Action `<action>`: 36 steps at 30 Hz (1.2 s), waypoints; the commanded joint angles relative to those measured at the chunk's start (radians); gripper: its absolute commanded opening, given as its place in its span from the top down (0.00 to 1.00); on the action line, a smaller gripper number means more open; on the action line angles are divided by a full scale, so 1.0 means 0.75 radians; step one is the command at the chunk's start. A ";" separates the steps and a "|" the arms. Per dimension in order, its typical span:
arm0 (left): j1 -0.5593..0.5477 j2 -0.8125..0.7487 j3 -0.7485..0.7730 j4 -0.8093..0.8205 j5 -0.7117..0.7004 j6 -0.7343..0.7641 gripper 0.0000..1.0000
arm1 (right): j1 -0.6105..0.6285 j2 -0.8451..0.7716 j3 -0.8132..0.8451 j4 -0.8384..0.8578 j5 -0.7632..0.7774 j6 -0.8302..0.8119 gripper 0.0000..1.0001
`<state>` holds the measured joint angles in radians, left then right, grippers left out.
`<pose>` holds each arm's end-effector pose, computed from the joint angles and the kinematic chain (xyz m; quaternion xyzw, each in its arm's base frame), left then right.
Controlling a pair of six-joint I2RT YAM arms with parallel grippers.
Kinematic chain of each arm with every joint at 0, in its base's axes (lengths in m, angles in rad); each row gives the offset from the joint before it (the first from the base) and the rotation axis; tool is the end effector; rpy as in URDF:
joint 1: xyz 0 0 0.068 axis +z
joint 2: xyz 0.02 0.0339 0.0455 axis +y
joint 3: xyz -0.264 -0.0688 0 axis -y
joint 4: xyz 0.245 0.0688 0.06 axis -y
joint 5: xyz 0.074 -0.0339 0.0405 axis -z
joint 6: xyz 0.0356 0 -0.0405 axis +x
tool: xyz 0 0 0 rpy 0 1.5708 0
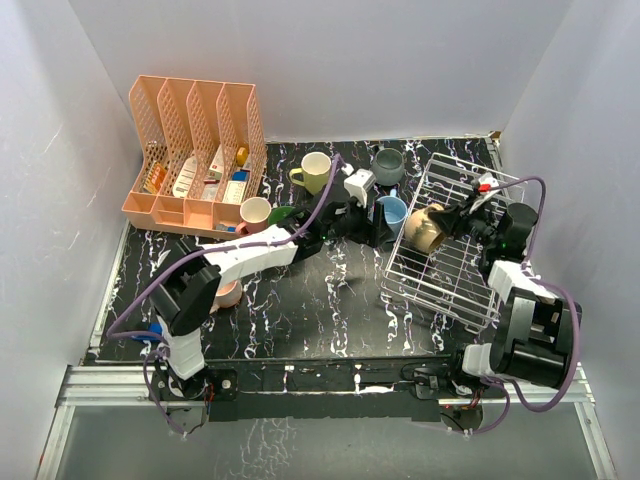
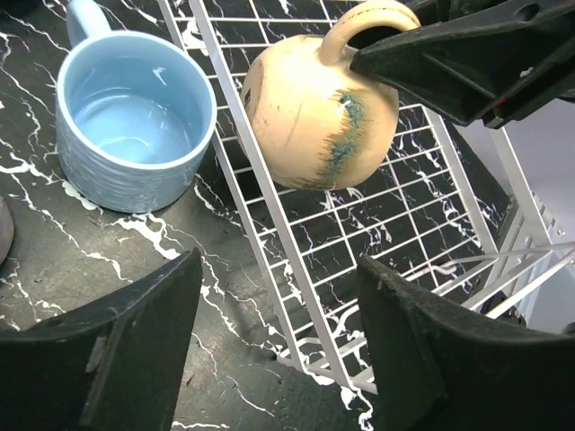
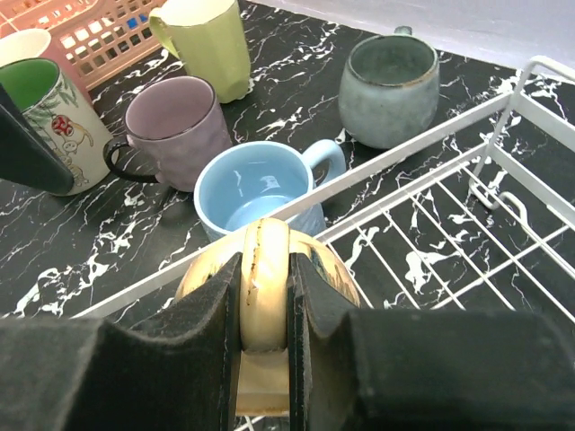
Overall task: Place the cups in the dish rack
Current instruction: Pick up the cup from the dish rack.
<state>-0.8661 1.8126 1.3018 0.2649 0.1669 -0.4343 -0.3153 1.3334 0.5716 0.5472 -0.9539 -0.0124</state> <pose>0.2754 -0.3330 0.2758 0.2184 0.7565 -0.4233 0.4481 0.2648 -0.0558 0.2243 -0.1803 0.7274 0.2618 0.6082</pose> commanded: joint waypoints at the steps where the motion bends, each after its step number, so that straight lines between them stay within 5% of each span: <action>1: -0.003 0.032 0.083 0.046 0.061 0.019 0.38 | -0.008 -0.074 0.017 0.062 -0.100 -0.135 0.90; 12: 0.016 0.267 0.345 -0.062 0.060 0.080 0.49 | -0.017 -0.093 0.319 -0.803 -0.146 -0.679 0.74; 25: 0.057 0.242 0.252 0.034 0.092 0.050 0.49 | 0.055 0.349 1.007 -1.890 0.006 -1.283 0.71; 36: 0.087 0.022 0.001 0.116 0.106 0.052 0.48 | 0.198 0.541 1.333 -2.206 0.239 -1.365 0.71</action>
<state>-0.8082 1.9549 1.3407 0.2901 0.2245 -0.4011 -0.2070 1.7222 1.4879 -0.9852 -0.8371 -0.9970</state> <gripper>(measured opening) 0.514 0.288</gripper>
